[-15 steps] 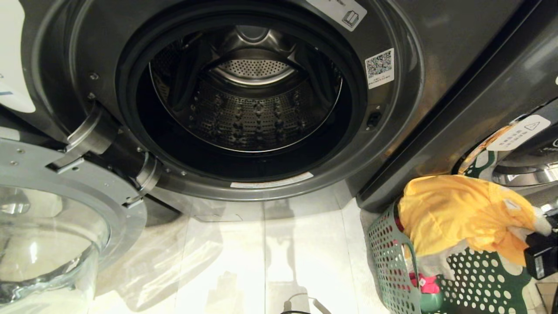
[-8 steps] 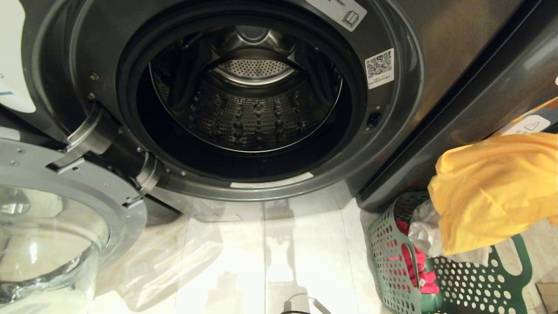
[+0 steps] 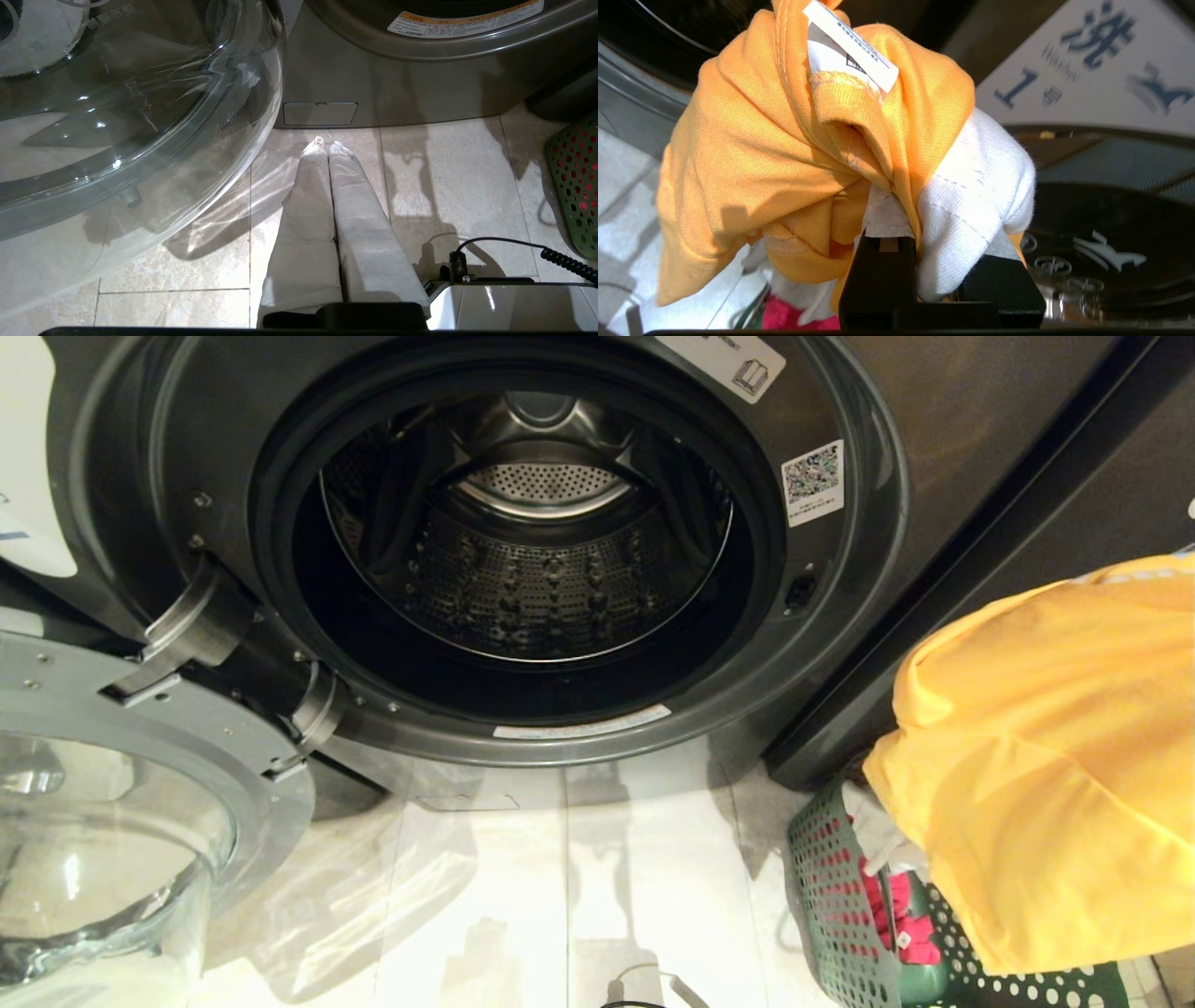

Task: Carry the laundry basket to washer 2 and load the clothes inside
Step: Place the clothes into the washing machine

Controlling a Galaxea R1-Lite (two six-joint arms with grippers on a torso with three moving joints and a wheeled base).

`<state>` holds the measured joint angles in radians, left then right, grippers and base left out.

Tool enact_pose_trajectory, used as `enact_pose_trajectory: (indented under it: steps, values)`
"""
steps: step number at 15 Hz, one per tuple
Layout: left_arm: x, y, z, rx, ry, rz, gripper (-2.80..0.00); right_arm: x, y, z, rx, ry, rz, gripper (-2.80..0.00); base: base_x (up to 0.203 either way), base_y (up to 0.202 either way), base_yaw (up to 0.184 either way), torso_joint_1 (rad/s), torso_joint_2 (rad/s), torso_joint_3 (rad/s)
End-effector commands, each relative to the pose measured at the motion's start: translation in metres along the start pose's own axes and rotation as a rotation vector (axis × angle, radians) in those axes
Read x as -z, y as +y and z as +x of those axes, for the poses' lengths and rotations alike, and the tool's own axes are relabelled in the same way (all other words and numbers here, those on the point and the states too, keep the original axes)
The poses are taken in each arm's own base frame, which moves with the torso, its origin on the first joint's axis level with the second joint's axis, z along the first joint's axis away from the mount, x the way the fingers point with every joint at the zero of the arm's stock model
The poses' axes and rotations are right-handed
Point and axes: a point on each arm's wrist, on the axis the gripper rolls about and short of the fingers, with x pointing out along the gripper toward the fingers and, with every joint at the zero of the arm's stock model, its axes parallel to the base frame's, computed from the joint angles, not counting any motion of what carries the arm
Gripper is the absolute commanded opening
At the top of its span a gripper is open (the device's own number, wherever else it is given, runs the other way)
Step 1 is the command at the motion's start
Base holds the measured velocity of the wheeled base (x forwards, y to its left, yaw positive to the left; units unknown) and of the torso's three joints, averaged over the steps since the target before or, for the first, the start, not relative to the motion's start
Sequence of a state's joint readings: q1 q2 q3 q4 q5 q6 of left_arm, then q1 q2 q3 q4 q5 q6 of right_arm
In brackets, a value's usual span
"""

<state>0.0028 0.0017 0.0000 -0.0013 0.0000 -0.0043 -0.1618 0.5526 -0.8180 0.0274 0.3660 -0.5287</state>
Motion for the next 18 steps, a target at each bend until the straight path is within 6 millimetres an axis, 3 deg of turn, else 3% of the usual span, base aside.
enact_pose_trajectory:
  steps: [1,7,10,13,18]
  values:
    - [0.000,0.000,0.000,0.000,0.000,0.000,-2.80,-0.010,-0.005,-0.003,-0.025,-0.062,-0.007,-2.80,0.000,0.000,0.000,0.000,0.00,0.000]
    - [0.000,0.000,0.000,0.000,0.000,0.000,-2.80,-0.029,-0.024,0.025,-0.265,-0.240,0.061,-2.80,0.000,0.000,0.000,0.000,0.00,0.000]
    - [0.000,0.000,0.000,0.000,0.000,0.000,-2.80,-0.029,-0.017,0.048,-0.416,-0.315,0.113,-2.80,0.000,0.000,0.000,0.000,0.00,0.000]
    - [0.000,0.000,0.000,0.000,0.000,0.000,-2.80,-0.028,0.006,0.069,-0.514,-0.347,0.165,-2.80,0.000,0.000,0.000,0.000,0.00,0.000]
    - [0.000,0.000,0.000,0.000,0.001,0.000,-2.80,-0.037,0.063,0.114,-0.525,-0.381,0.231,-2.80,0.000,0.000,0.000,0.000,0.00,0.000]
